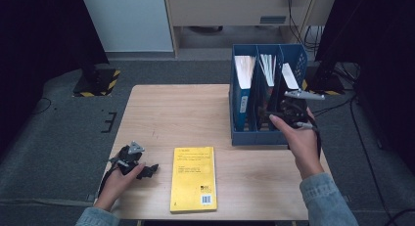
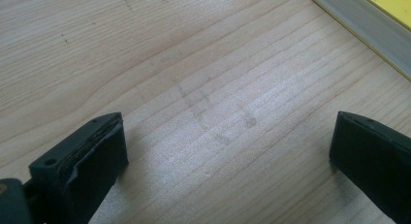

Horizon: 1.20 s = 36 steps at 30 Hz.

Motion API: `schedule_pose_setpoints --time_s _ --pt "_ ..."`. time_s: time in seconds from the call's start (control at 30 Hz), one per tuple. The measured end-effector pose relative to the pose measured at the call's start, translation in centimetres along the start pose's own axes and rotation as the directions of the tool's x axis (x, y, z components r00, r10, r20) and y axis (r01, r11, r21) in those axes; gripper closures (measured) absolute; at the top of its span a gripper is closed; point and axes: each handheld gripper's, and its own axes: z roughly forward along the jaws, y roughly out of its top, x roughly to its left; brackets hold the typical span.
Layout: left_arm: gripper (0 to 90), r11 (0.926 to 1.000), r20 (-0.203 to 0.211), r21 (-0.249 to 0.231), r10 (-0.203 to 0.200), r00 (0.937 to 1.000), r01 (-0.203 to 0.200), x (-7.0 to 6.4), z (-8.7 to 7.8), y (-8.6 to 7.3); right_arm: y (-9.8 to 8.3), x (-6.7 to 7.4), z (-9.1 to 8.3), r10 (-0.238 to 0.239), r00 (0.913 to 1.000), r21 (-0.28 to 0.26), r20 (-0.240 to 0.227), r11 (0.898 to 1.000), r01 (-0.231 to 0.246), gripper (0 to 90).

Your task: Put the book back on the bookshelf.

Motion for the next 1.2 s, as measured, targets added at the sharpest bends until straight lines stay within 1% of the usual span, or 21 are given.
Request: schedule_pose_setpoints --time_s 0.07,0.17,0.33,0.4,0.47,0.5,0.57,0.63,0.77,0.8,0.87,0.93,1.0,1.07,1.1,1.13,1.17,1.2 --pt "0.0 1.0 0.001 0.001 0.001 1.0 -0.001 0.0 0.0 0.0 -1.7 0.6 -0.1 -0.023 0.9997 0.006 0.0 1.0 0.023 10.7" --pt "0.0 1.0 0.0 0.001 0.001 1.0 -0.001 0.0 0.0 0.0 -3.2 1.1 -0.1 -0.034 0.9993 0.014 -0.015 0.999 0.035 10.7" --pt "0.0 1.0 0.001 -0.001 0.002 1.0 -0.002 0.0 0.0 0.0 -6.3 2.6 0.1 -0.054 0.9976 0.012 -0.043 0.998 0.055 9.9" --pt "0.0 1.0 0.002 -0.003 0.003 1.0 -0.003 0.0 0.0 0.0 -7.6 3.2 0.4 -0.065 0.9963 0.015 -0.055 0.998 0.066 9.9" --pt "0.0 1.0 0.002 -0.004 0.003 1.0 -0.003 0.0 0.0 0.0 -9.0 3.8 0.8 -0.065 0.9947 0.027 -0.079 0.997 0.068 9.8" --pt "0.0 1.0 0.002 -0.004 0.003 1.0 -0.003 0.0 0.0 0.0 -9.6 4.0 1.0 -0.08 0.9933 0.037 -0.083 0.996 0.083 9.4" --pt "0.0 1.0 0.002 -0.004 0.003 1.0 -0.003 0.0 0.0 0.0 -10.6 4.6 1.5 -0.092 0.9909 0.049 -0.098 0.994 0.097 8.9" --pt "0.0 1.0 0.001 -0.004 0.001 1.0 -0.001 0.0 0.0 0.0 -11.3 5.1 1.9 -0.095 0.9895 0.056 -0.109 0.993 0.101 8.4" --pt "0.0 0.9998 0.004 -0.018 0.005 1.0 -0.005 0.1 0.0 -0.2 -12.1 5.9 2.5 -0.098 0.9869 0.057 -0.128 0.993 0.106 8.1" --pt "0.0 0.9998 0.004 -0.02 0.005 1.0 -0.005 0.1 0.0 -0.2 -12.3 6.2 2.6 -0.113 0.9851 0.055 -0.129 0.991 0.121 8.1" --pt "0.0 0.9997 0.003 -0.025 0.002 1.0 -0.002 0.1 0.0 -0.2 -12.5 6.6 2.8 -0.111 0.985 0.046 -0.132 0.992 0.118 8.1" --pt "0.0 0.9997 -0.001 -0.024 -0.002 1.0 0.002 0.0 0.1 -0.2 -13.1 7.2 3.1 -0.108 0.9838 0.048 -0.143 0.992 0.116 8.1" --pt "0.0 0.9997 -0.004 -0.024 -0.006 1.0 0.006 0.0 0.0 -0.2 -13.8 7.8 3.6 -0.106 0.9812 0.061 -0.162 0.991 0.117 8.6" --pt "0.0 0.9997 -0.002 -0.023 -0.004 1.0 0.004 0.0 0.0 -0.2 -14.4 8.4 4.0 -0.121 0.9789 0.069 -0.164 0.989 0.134 9.6" --pt "0.0 0.9998 0.001 -0.022 -0.003 1.0 0.003 0.1 0.0 -0.2 -14.6 8.7 4.1 -0.128 0.9765 0.077 -0.174 0.987 0.143 9.8" --pt "0.0 0.9998 0.004 -0.021 0.001 1.0 -0.001 0.1 0.0 -0.2 -14.9 8.9 4.3 -0.128 0.9758 0.082 -0.177 0.986 0.144 10.1" --pt "0.0 0.9998 0.007 -0.018 0.005 1.0 -0.004 0.1 0.0 -0.2 -15.1 9.2 4.4 -0.134 0.9747 0.086 -0.179 0.985 0.151 11.3" --pt "0.0 0.9999 0.01 -0.014 0.007 0.9999 -0.007 0.2 0.0 -0.2 -15.3 9.4 4.5 -0.136 0.9736 0.093 -0.183 0.983 0.155 14.5"
